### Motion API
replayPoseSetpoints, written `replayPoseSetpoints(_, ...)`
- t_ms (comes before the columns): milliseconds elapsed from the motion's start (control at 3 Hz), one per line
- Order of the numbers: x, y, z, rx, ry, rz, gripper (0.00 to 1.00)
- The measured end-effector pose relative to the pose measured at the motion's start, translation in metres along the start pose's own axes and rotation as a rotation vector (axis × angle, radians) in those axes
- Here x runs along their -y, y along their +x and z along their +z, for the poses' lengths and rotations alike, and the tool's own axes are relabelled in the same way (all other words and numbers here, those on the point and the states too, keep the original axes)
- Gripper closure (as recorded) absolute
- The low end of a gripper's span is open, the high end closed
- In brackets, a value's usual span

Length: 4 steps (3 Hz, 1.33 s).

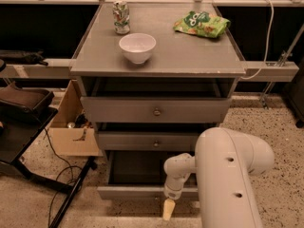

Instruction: Open bottom drawer

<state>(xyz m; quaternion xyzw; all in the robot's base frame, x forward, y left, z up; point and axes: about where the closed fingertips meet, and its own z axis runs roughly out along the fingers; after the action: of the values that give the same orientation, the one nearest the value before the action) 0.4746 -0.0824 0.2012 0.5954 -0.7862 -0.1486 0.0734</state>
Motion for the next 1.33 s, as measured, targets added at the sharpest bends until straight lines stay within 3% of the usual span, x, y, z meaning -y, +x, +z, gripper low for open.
replayPoseSetpoints(333,-0.008,0.001,-0.035,-0.008,0.037,-0.033,0.0)
replayPoseSetpoints(667,-0.064,0.017,-0.111,-0.063,0.094,-0.126,0.26)
replayPoseSetpoints(1000,-0.1,0.026,-0.175,-0.105,0.133,-0.199,0.49)
replayPoseSetpoints(1333,-0.121,0.037,-0.249,-0.097,0.222,-0.218,0.47)
